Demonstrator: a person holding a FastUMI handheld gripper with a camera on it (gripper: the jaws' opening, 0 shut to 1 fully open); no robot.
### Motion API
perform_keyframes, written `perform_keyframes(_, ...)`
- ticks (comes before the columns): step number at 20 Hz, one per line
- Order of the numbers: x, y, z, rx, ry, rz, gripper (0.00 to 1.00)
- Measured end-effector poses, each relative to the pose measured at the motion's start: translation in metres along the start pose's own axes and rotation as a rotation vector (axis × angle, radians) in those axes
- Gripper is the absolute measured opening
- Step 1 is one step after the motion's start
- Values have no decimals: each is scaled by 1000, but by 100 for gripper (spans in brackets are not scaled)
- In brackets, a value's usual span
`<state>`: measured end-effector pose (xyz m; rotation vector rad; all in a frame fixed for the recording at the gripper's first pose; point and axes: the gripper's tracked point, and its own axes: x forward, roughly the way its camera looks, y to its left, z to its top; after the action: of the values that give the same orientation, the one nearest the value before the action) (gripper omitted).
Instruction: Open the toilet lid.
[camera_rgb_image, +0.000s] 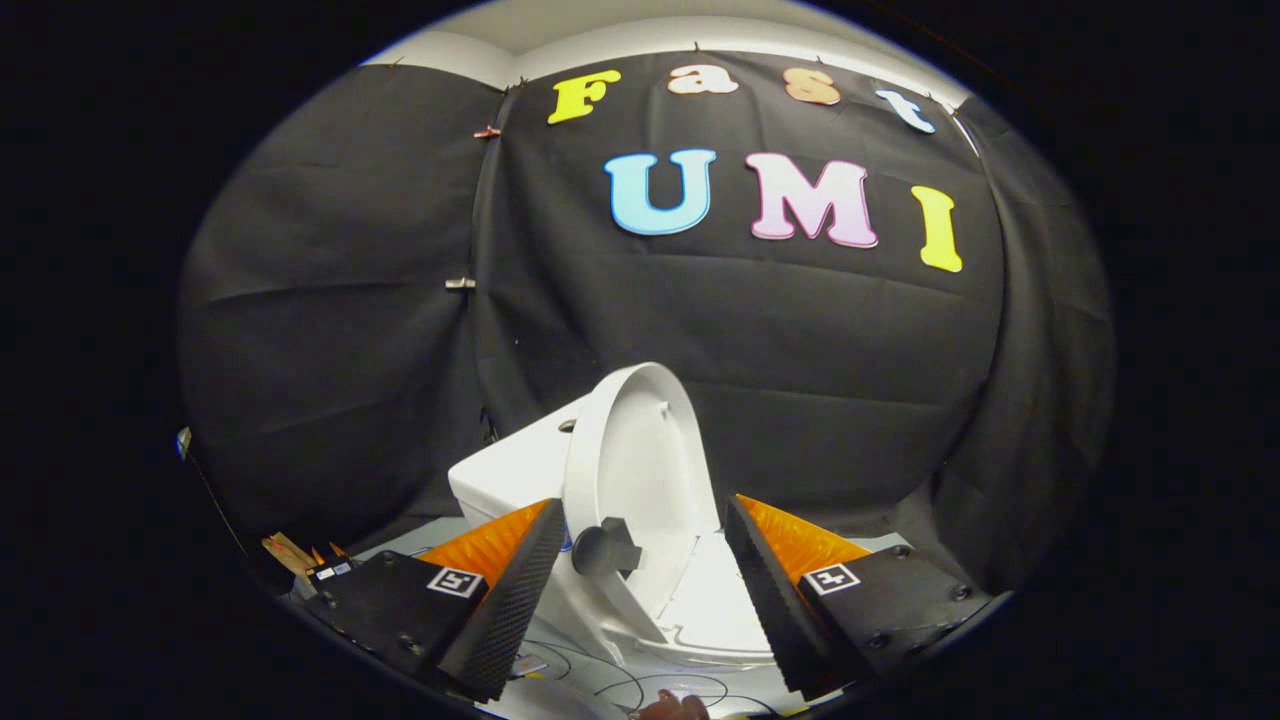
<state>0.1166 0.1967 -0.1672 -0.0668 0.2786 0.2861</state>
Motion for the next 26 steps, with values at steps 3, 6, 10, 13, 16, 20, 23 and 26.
perform_keyframes(3,-31,-22,37,-17,-69,-48,100)
perform_keyframes(6,-65,-48,66,-42,-123,-107,100)
perform_keyframes(10,-109,-71,92,-16,-188,-139,100)
perform_keyframes(13,-135,-86,100,-17,-195,-169,100)
perform_keyframes(16,-156,-92,107,-2,-209,-178,100)
perform_keyframes(20,-175,-92,118,2,-240,-181,100)
perform_keyframes(23,-184,-94,120,3,-250,-185,100)
perform_keyframes(26,-189,-98,121,-2,-251,-197,99)
